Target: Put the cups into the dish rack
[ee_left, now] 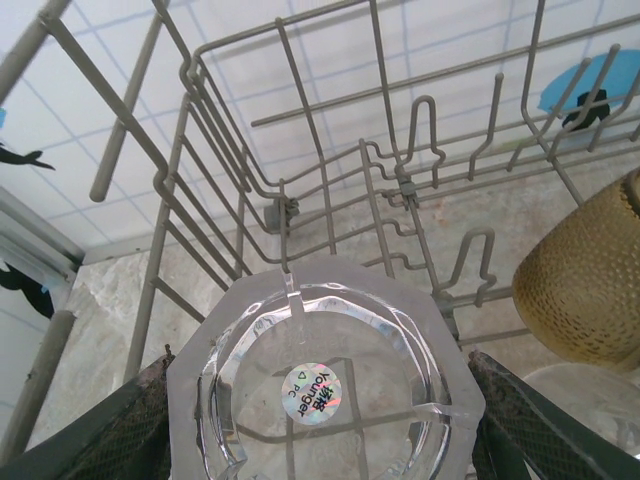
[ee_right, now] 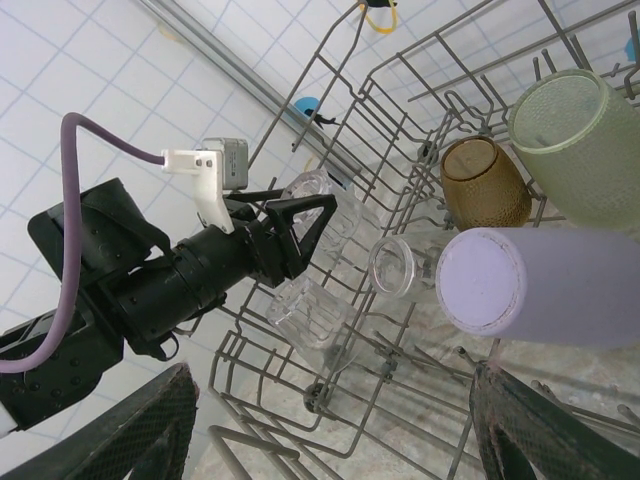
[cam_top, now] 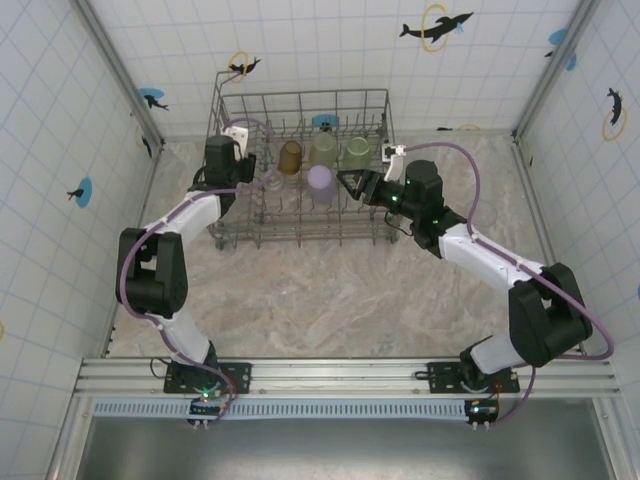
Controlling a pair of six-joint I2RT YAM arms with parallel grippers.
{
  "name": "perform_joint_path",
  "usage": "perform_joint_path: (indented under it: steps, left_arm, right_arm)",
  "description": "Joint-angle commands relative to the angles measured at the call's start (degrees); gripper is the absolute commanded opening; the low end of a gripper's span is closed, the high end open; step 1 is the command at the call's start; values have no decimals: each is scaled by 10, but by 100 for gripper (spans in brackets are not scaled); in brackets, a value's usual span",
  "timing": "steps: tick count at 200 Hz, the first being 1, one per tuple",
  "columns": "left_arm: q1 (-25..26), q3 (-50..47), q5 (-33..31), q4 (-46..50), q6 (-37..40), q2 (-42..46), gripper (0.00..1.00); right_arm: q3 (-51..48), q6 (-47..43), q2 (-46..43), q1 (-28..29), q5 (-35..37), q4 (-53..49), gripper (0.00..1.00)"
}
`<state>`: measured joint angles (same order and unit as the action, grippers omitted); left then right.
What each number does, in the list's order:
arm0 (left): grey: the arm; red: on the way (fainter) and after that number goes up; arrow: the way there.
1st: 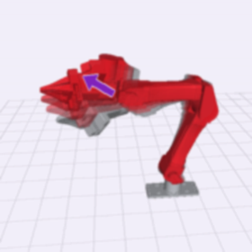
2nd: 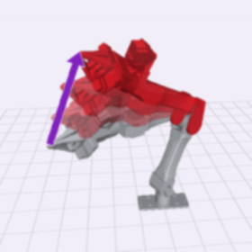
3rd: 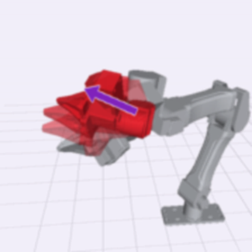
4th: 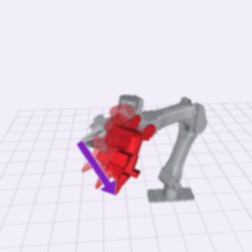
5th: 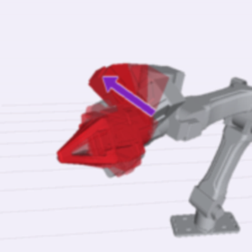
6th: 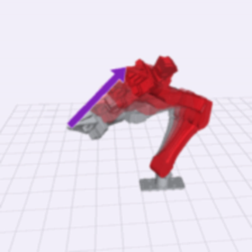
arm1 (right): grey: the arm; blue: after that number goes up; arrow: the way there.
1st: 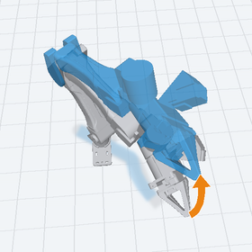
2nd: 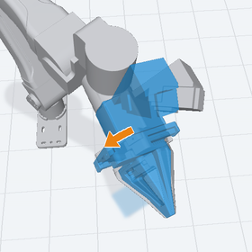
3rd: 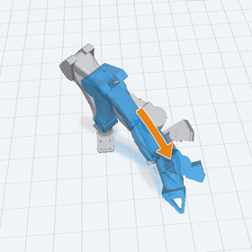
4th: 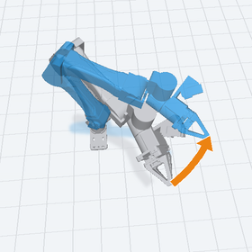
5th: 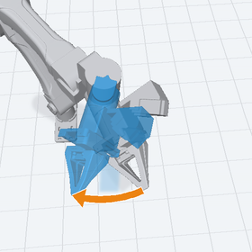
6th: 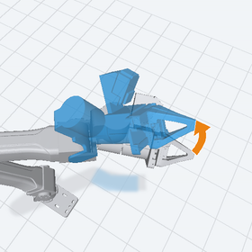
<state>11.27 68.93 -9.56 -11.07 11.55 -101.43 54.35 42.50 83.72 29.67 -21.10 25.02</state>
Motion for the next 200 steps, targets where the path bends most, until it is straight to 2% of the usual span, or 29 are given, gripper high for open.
perform_joint_path:
  steps: [1, 24, 43, 138, 157, 178, 188, 200]
  left_arm:
    - [5, -48, -22, 21, 3, -69, 34]
    - [5, -48, -21, 20, -1, -71, 35]
    - [5, -46, -16, 21, -4, -71, 43]
    - [5, -37, -17, 30, -16, -46, 46]
    - [5, -31, -21, 33, -21, -35, 57]
    - [5, -32, -31, 33, -21, -26, 59]
    - [5, -33, -34, 35, -21, -22, 56]
    - [5, -31, -35, 38, -23, -12, 37]
  right_arm:
    - [9, 0, 5, 2, -4, 23, 74]
    - [10, 1, 4, 2, -4, 22, 74]
    - [11, 4, 4, 3, -4, 23, 74]
    - [16, 6, 3, 6, -4, 22, 74]
    - [22, 3, 4, 9, -2, 17, 74]
    - [33, -3, 8, 14, -2, 6, 74]
    - [38, -6, 10, 17, 0, -1, 74]
    - [43, -11, 11, 21, 1, -7, 74]
